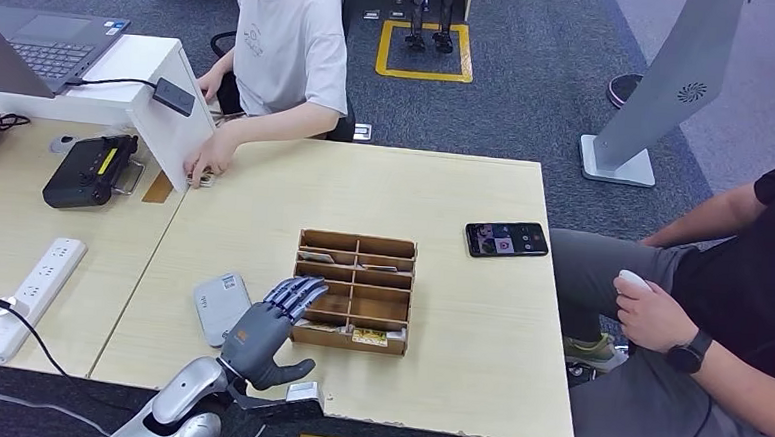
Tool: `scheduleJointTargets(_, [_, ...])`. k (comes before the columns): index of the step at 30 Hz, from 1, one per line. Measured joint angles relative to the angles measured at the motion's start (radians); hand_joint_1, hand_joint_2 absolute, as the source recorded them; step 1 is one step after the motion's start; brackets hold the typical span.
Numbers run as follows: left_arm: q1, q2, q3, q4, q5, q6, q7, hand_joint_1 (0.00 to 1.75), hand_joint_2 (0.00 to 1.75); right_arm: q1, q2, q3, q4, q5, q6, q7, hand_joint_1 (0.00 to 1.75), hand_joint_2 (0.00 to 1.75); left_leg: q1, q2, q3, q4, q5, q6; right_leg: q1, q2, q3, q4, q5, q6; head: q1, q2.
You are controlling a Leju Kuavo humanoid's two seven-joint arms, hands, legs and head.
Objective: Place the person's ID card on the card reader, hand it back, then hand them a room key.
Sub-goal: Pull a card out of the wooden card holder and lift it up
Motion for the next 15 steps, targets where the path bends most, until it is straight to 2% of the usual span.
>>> scheduleJointTargets(3, [0.001, -0.002, 0.000, 0.000, 0.000, 0.000, 0.000, 0.00, 1.75, 0.001, 0.000, 0.004, 0.000, -0.003, -0.002, 0.000, 0.00, 0.00, 0.000, 0.000, 0.000, 0.000, 0.000, 0.000, 0.000, 0.000, 0.000, 0.000, 0.000, 0.000, 0.000, 0.000])
scheduleJointTargets(4, [0.002, -0.003, 0.000, 0.000, 0.000, 0.000, 0.000, 0.36, 1.75, 0.001, 0.000, 0.005, 0.000, -0.005, -0.002, 0.000, 0.00, 0.00, 0.000, 0.000, 0.000, 0.000, 0.000, 0.000, 0.000, 0.000, 0.000, 0.000, 0.000, 0.000, 0.000, 0.000])
scheduleJointTargets(7, [0.004, -0.005, 0.000, 0.000, -0.002, -0.005, -0.002, 1.67, 1.75, 0.002, 0.000, 0.008, 0.000, -0.011, -0.003, -0.001, 0.00, 0.00, 0.000, 0.000, 0.000, 0.000, 0.000, 0.000, 0.000, 0.000, 0.000, 0.000, 0.000, 0.000, 0.000, 0.000])
scheduleJointTargets(8, [0.004, -0.005, 0.000, 0.000, -0.003, -0.009, -0.004, 1.75, 1.75, 0.003, 0.000, 0.009, 0.000, -0.012, -0.002, -0.002, 0.00, 0.00, 0.000, 0.000, 0.000, 0.000, 0.000, 0.000, 0.000, 0.000, 0.000, 0.000, 0.000, 0.000, 0.000, 0.000])
scheduleJointTargets(15, [0.003, -0.005, 0.000, 0.000, -0.004, -0.031, -0.007, 1.75, 1.75, 0.002, -0.005, 0.020, 0.000, -0.019, -0.002, -0.002, 0.00, 0.00, 0.000, 0.000, 0.000, 0.000, 0.000, 0.000, 0.000, 0.000, 0.000, 0.000, 0.000, 0.000, 0.000, 0.000])
